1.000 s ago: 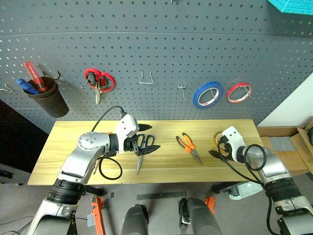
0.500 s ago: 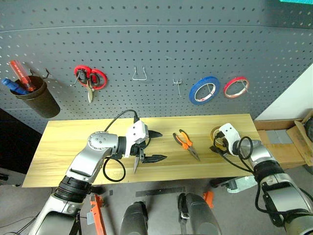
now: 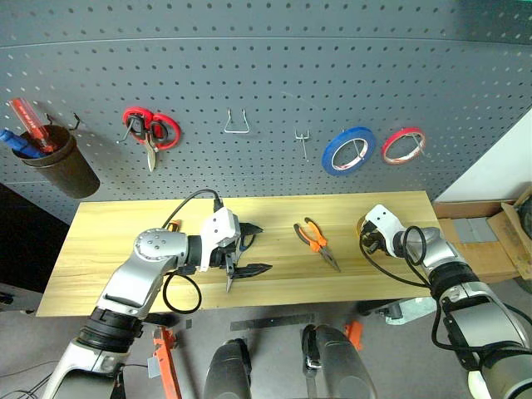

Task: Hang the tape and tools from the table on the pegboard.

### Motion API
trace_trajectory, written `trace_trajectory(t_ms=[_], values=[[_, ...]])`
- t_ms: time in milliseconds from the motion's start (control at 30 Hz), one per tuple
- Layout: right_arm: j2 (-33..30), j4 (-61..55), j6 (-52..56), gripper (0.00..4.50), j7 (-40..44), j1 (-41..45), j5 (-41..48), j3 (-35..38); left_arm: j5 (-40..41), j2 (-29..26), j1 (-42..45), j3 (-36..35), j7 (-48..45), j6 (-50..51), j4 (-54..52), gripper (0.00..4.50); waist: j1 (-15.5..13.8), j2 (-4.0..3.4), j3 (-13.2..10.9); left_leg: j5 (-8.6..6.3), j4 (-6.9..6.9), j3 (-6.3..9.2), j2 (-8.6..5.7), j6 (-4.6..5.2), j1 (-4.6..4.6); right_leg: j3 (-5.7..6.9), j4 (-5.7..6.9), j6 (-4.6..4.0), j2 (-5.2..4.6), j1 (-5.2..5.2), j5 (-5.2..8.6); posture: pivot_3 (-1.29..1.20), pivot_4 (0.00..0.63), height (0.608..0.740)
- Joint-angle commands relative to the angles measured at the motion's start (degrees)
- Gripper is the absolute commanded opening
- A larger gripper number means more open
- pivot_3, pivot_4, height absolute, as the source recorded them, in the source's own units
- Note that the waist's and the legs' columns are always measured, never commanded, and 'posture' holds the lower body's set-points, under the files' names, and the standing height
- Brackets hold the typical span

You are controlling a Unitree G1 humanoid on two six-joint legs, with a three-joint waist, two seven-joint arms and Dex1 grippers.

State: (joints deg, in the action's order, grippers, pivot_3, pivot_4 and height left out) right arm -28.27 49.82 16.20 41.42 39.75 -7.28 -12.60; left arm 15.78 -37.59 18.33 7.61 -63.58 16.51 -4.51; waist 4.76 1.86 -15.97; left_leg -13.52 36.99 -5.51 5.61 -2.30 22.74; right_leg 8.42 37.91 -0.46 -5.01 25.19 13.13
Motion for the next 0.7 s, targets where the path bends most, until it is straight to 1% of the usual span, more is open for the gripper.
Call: trace_trajectory(t_ms=[33,100,200,267,333,433,500,600,700], values=[[-2.0,-8.8,3.3,0.32,0.8,-5.8,-0.2,0.5,3.1,-1.4,-1.6,-4.3,1.3,2.0,-4.9,4.50,-0.1,0.07,-0.5,0.00,0.00,0.01,0.00,0.00,0.01,0.00,-0.01,0.00,0.00,0.00,0.00,-0.16,0.352,0.740],[-4.9,-24.3,6.1,0.32,1.2,-10.8,0.2,2.0,4.5,-1.9,-2.7,-6.8,2.5,3.5,-6.6,4.50,-0.5,-0.09,-1.2,0.00,-0.02,0.01,0.02,-0.01,0.09,-0.06,-0.04,0.00,-0.02,0.06,0.00,-0.16,0.367,0.740],[-8.6,-51.5,13.4,0.32,2.2,-20.4,0.1,2.8,6.0,-2.1,-4.7,-9.2,4.4,5.4,-9.0,4.50,-1.6,-0.64,-2.5,0.00,-0.10,-0.07,-0.01,-0.02,0.31,-0.20,-0.07,0.02,-0.04,0.33,0.01,-0.17,0.381,0.740],[-9.5,-64.9,17.7,0.32,1.9,-25.0,-0.8,2.1,6.7,-2.3,-5.6,-10.0,5.1,6.4,-10.3,4.50,-1.6,-0.70,-3.2,0.00,-0.14,-0.20,-0.03,-0.02,0.32,-0.30,-0.04,0.05,-0.02,0.46,0.03,-0.18,0.391,0.740],[-9.3,-74.6,20.3,0.32,0.2,-27.9,-3.2,0.4,7.1,-2.3,-6.1,-10.3,5.6,7.1,-11.1,4.50,-1.5,-0.58,-3.7,-0.01,-0.14,-0.29,-0.02,-0.02,0.33,-0.53,0.00,0.08,-0.01,0.60,0.04,-0.19,0.395,0.740],[-8.5,-83.1,20.4,0.32,-3.2,-29.6,-8.2,-3.9,7.2,-1.8,-5.8,-10.3,6.8,7.0,-11.2,4.50,-1.5,-0.29,-4.1,-0.04,-0.17,-0.56,-0.01,-0.05,0.30,-0.79,0.00,0.12,0.03,0.72,0.07,-0.19,0.395,0.740],[-7.3,-86.4,18.8,0.32,-5.7,-28.9,-12.3,-7.3,7.2,-1.5,-5.1,-10.1,7.3,6.7,-10.8,4.50,-1.5,-0.03,-4.4,-0.04,-0.18,-0.74,-0.02,-0.05,0.33,-0.96,0.00,0.15,0.02,0.87,0.05,-0.20,0.394,0.740],[-4.9,-88.4,16.0,0.32,-8.4,-25.9,-16.6,-10.4,7.4,-1.0,-3.6,-9.9,7.7,6.4,-10.1,4.50,-1.4,0.13,-4.7,-0.04,-0.17,-0.80,-0.02,-0.05,0.34,-1.13,-0.01,0.21,0.02,0.98,0.01,-0.21,0.392,0.740],[-3.1,-87.9,11.6,0.32,-11.1,-23.8,-19.5,-11.8,7.7,-0.1,-2.6,-10.5,8.7,6.0,-9.2,4.50,-1.3,0.16,-4.7,-0.05,-0.16,-0.87,-0.03,-0.05,0.34,-1.22,-0.03,0.24,0.02,1.01,-0.01,-0.21,0.389,0.740]])
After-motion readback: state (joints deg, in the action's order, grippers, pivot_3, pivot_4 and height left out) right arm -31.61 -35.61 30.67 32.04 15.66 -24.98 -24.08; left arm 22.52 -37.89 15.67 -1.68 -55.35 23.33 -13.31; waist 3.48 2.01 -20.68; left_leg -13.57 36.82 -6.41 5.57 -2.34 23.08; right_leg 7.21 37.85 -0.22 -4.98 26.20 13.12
